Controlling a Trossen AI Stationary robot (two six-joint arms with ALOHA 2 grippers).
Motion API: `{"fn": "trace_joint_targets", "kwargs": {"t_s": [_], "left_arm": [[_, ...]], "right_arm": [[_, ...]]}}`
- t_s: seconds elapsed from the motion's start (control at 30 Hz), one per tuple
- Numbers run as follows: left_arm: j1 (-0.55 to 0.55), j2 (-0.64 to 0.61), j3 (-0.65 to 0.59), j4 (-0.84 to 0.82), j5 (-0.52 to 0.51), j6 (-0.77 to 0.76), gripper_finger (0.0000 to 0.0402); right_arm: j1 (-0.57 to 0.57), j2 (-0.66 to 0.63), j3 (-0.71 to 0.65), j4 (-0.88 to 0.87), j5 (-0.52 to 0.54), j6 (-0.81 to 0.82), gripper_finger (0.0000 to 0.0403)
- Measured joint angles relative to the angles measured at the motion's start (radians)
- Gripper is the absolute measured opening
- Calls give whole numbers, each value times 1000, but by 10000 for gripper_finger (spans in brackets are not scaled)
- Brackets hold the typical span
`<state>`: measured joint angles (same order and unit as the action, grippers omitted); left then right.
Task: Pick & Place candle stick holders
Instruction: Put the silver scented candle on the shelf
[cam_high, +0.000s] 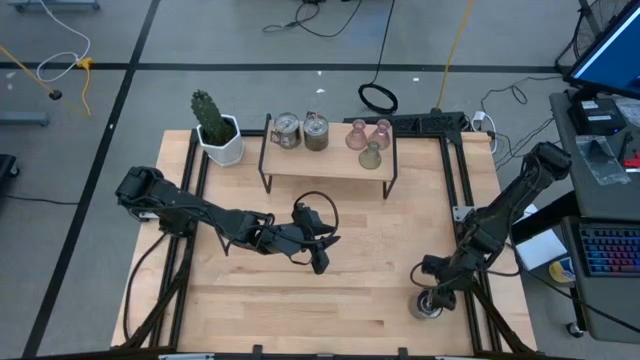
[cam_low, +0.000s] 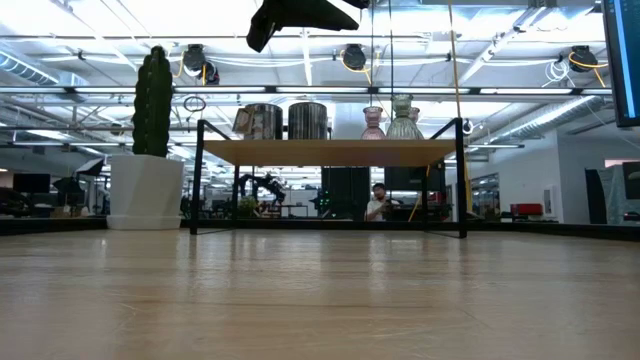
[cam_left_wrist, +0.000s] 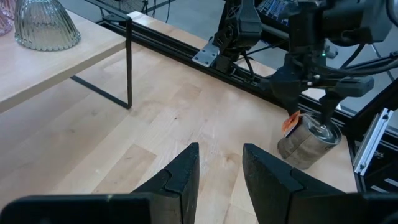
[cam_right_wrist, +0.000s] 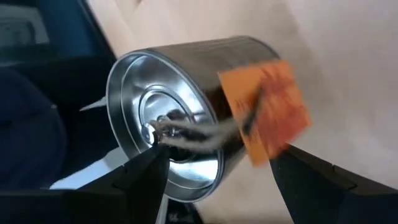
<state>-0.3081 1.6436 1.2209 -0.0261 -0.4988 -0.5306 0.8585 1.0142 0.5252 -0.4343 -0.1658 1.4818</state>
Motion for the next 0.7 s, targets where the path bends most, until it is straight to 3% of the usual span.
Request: {"fn": "trace_joint_targets", "kwargs": {"t_s": [0.2, 0.43, 0.7], "left_arm": [[0, 0, 0, 0, 0, -1, 122], [0, 0, 0, 0, 0, 0, 122], [0, 0, 0, 0, 0, 2, 122]], "right_arm": [[0, 2, -46, 120, -27, 24, 265], [0, 2, -68, 136, -46, 104, 263], [0, 3, -71, 129, -48, 131, 212]]}}
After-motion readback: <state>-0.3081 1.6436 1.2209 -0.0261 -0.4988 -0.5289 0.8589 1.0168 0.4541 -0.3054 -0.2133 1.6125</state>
